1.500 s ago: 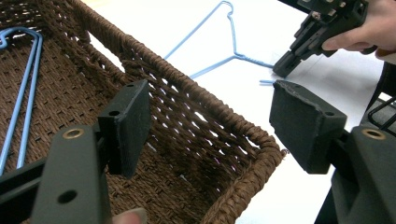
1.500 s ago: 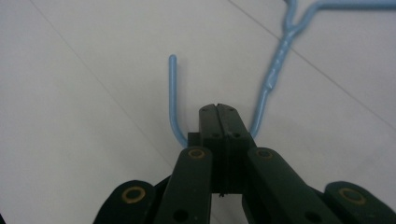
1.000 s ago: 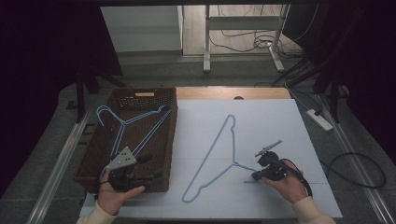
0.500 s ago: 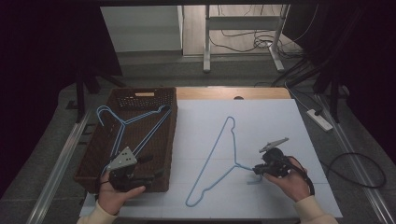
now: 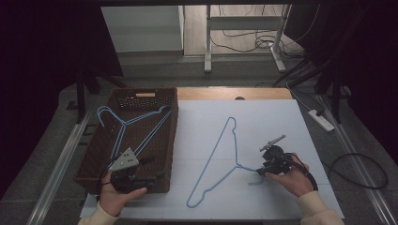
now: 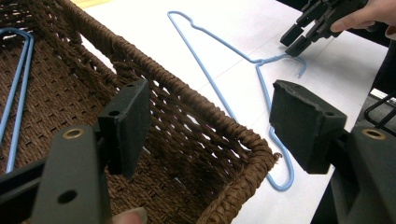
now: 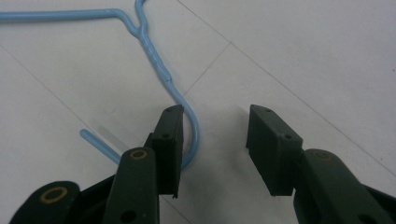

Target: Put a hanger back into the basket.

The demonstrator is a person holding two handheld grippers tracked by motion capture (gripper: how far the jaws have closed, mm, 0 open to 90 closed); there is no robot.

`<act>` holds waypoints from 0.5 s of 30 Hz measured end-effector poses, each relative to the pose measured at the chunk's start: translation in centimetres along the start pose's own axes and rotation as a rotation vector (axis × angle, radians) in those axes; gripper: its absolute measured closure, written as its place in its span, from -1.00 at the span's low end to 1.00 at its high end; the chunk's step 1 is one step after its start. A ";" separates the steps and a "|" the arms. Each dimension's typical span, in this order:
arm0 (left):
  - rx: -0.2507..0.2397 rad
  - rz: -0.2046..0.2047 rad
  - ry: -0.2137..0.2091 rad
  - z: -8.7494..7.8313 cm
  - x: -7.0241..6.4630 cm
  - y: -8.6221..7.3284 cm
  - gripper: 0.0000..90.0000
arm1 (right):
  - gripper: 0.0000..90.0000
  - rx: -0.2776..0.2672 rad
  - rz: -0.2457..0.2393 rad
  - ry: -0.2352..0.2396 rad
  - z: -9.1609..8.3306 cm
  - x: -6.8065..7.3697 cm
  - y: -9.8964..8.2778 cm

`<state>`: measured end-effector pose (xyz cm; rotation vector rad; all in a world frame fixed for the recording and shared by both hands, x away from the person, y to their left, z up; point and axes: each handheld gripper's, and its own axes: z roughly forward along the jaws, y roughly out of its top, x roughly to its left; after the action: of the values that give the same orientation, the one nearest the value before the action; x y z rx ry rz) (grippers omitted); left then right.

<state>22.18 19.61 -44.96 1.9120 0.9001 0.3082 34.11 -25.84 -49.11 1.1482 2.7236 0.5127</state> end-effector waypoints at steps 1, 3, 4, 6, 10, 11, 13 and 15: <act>0.000 0.000 0.000 0.0 0.0 0.0 -0.33 | 0.27 -0.002 -0.014 0.009 0.0 0.0 0.1; 0.001 0.000 0.000 0.0 0.0 0.0 -0.33 | 0.27 0.000 -0.035 0.016 0.1 0.1 0.3; 0.001 0.000 0.000 0.1 0.0 0.0 -0.33 | 0.27 0.006 -0.051 0.017 0.2 0.1 0.5; 0.002 0.002 0.000 0.1 0.0 0.0 -0.33 | 0.28 0.017 -0.082 0.025 0.4 0.2 0.8; 0.000 0.001 -0.001 0.0 0.0 0.0 -0.33 | 0.30 0.043 -0.142 0.041 0.8 0.6 1.4; 0.000 0.001 0.000 0.0 0.0 0.0 -0.33 | 0.30 0.051 -0.164 0.035 1.0 0.9 1.6; 0.000 0.000 -0.001 0.0 0.0 0.0 -0.33 | 0.32 0.065 -0.192 0.039 1.0 1.1 2.0; 0.000 -0.001 -0.002 0.1 0.0 0.0 -0.33 | 0.36 0.082 -0.220 0.047 1.2 1.4 2.5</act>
<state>22.21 19.60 -45.02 1.9115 0.8999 0.3057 35.07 -22.93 -49.30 0.8469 2.8887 0.4057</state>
